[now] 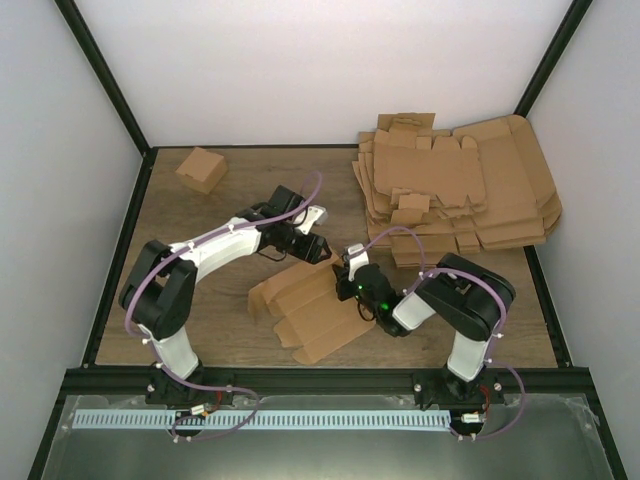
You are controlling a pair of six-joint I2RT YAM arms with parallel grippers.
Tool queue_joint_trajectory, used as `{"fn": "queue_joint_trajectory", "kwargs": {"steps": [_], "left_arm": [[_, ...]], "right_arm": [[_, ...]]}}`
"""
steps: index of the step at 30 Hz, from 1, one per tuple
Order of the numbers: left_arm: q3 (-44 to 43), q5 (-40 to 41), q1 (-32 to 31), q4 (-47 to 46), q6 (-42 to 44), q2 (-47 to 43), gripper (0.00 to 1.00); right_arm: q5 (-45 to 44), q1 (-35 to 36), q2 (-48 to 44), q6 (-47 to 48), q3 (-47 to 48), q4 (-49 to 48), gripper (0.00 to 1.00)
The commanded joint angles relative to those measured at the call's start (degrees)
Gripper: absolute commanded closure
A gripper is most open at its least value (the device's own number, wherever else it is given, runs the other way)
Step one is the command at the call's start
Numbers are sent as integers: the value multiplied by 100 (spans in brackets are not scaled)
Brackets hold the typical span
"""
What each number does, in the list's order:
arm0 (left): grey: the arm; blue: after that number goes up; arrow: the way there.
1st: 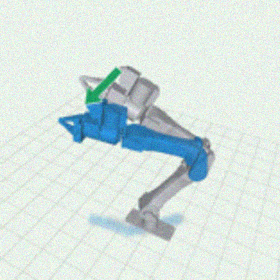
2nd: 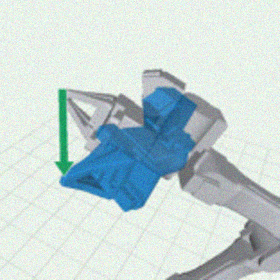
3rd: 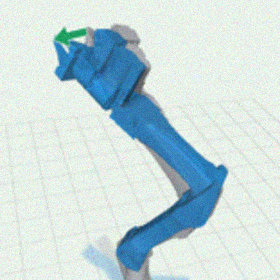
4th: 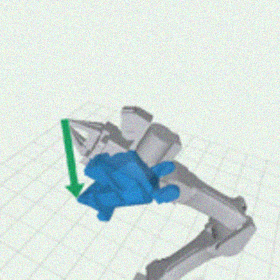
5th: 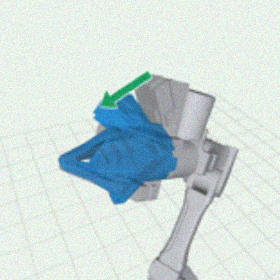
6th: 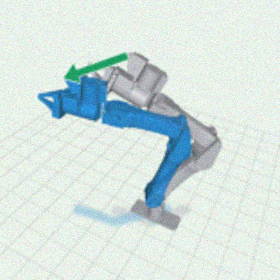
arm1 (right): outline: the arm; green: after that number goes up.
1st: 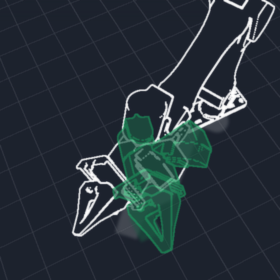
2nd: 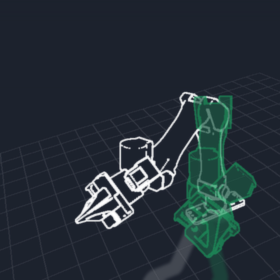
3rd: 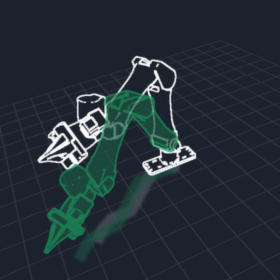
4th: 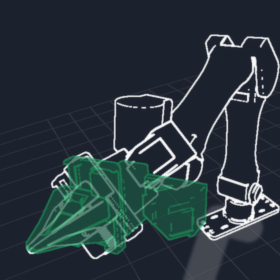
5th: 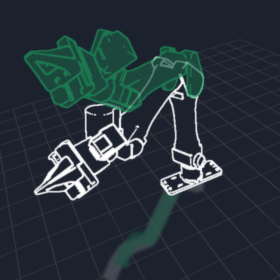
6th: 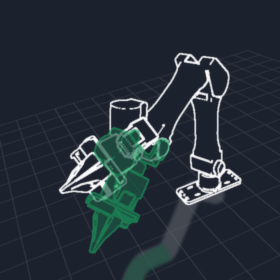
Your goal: Fold the paper box
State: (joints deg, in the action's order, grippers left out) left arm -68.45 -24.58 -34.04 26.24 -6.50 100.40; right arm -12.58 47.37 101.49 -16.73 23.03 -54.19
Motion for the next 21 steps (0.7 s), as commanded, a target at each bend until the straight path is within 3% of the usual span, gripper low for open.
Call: {"fn": "queue_joint_trajectory", "kwargs": {"steps": [1, 7, 11, 16, 21], "left_arm": [[121, -216, -11, 167, 156, 221, 39], [110, -271, -8, 137, 70, 252, 40], [108, -370, -4, 99, 26, 296, 40], [240, -393, -6, -35, -83, 263, 40], [375, -339, -6, -81, -142, 194, 43]], "right_arm": [[-655, 53, 170, -142, 111, -304, 83], [-685, 61, 107, -108, 120, -324, 99], [-769, 57, 74, -116, 43, -445, 99], [-659, 61, 39, -105, 57, -451, 79], [-581, 61, -115, -77, 15, -518, 74]]}}
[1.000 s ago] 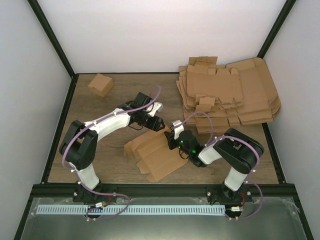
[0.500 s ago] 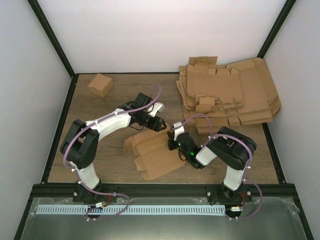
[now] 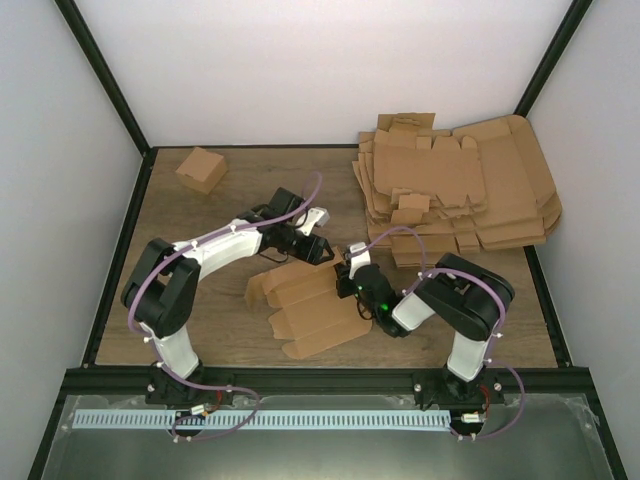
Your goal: Fold the paper box
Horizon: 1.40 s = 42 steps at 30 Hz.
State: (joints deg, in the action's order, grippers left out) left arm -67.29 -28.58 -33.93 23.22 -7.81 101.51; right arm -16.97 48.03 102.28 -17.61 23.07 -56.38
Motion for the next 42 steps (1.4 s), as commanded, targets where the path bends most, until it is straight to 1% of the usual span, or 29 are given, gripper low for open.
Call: {"fn": "queue_joint_trajectory", "kwargs": {"steps": [1, 5, 6, 8, 10, 13, 18, 20, 23, 25, 27, 29, 32, 34, 37, 39, 42], "left_arm": [[299, 63, -17, 192, -36, 45, 43], [369, 50, -17, 144, -71, 0, 43], [370, 42, -17, 147, -71, 1, 43], [403, 6, -18, 133, -99, -12, 43], [437, -7, -17, 113, -142, -45, 43], [473, -7, -17, 95, -208, -112, 43], [479, 14, -17, 67, -277, -298, 42], [466, 27, -17, 77, -286, -398, 40], [312, 135, -11, 215, -287, -715, 39], [235, 357, -16, 212, -278, -1178, 36], [126, 656, -16, 251, -225, -1693, 30], [-23, 1006, -17, 358, -131, -2112, 27], [-175, 1624, -21, 609, -64, -2617, 25], [-120, 2189, -17, 684, -37, -2981, 25], [75, 2749, -17, 724, -23, -3555, 23], [242, 3000, -17, 712, -76, -3926, 22], [532, 3347, -15, 670, -398, -4422, 20]], "right_arm": [[-137, -4, -200, 17, 32, -292, 75], [-202, -4, -273, 28, 37, -283, 77], [-229, -4, -309, 40, 31, -276, 79], [-276, -1, -400, 79, 20, -234, 84], [-352, -3, -429, 109, 51, -139, 92], [-423, -4, -413, 90, 61, -90, 98], [-395, -4, -436, 17, 158, 185, 99], [-366, -4, -505, 13, 125, 216, 99], [-337, -9, -648, -53, 161, 446, 99], [-324, -4, -678, -142, 335, 897, 99], [-390, -4, -727, -329, 597, 1483, 99], [-488, -15, -837, -589, 771, 1995, 99], [-490, -85, -1025, -973, 973, 2665, 99], [-482, -196, -1072, -1277, 1209, 3204, 99], [-529, -373, -1065, -1910, 1468, 4089, 99], [-150, -557, -1150, -2119, 1495, 4362, 99], [591, -785, -1455, -2290, 1341, 4294, 99]]}}
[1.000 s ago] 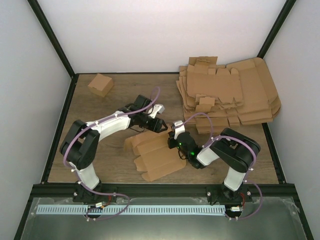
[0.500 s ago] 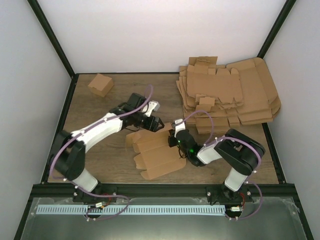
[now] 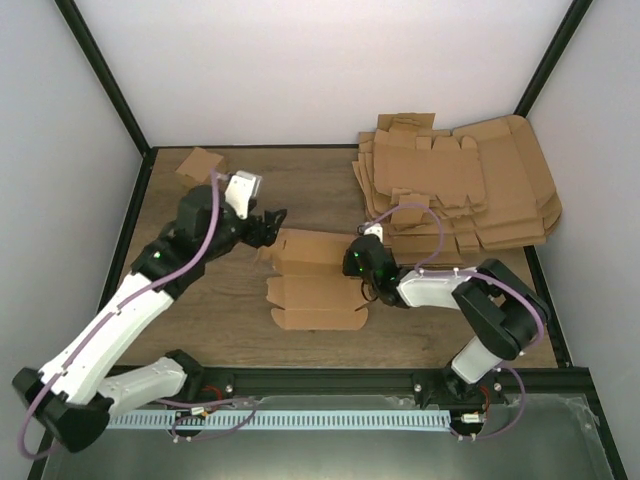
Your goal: Fold the paper box
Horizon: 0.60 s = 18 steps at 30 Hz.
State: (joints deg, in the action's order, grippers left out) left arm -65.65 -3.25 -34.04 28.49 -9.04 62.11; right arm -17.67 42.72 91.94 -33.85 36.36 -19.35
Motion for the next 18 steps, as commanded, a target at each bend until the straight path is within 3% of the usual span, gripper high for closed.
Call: {"fn": "queue_joint_trajectory", "kwargs": {"steps": [1, 4, 9, 11, 18], "left_arm": [[468, 848, -1, 122, -444, -633, 19], [923, 561, -1, -102, -898, -1059, 18], [1375, 586, 3, -162, -1402, -1416, 8], [1392, 744, 3, -57, -1576, -1461, 0], [1001, 584, 186, 309, -2059, -1287, 0]], "right_arm": [[791, -309, -544, -750, -29, 595, 99], [890, -369, -864, -870, 16, 800, 99], [575, -370, -1335, -862, -70, 770, 99], [619, -370, -1538, -697, -304, 424, 99], [85, -368, -1713, -1135, -132, 1068, 99]]}}
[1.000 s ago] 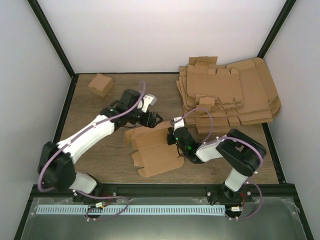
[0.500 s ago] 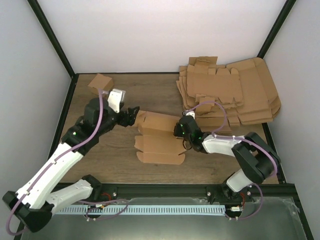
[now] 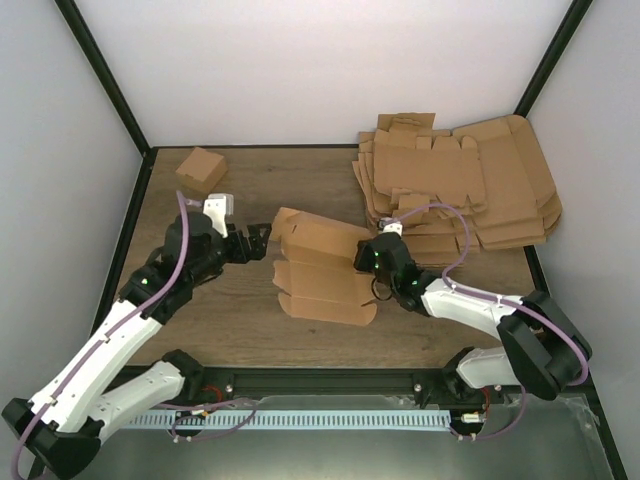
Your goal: Fold the paper box
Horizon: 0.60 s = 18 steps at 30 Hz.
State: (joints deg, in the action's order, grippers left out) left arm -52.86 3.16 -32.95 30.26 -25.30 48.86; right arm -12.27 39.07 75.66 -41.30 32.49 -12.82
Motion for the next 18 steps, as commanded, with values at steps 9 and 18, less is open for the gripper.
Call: {"fn": "queue_joint_trajectory", "kwargs": {"steps": [9, 18], "left_arm": [[753, -1703, 86, -760, -1848, 292, 0], [1275, -2247, 81, -1223, -1961, 366, 4]], "right_arm": [[-1030, -5, -302, -959, 346, 837, 99], [-1264, -5, -205, -1017, 575, 1118, 99]]}}
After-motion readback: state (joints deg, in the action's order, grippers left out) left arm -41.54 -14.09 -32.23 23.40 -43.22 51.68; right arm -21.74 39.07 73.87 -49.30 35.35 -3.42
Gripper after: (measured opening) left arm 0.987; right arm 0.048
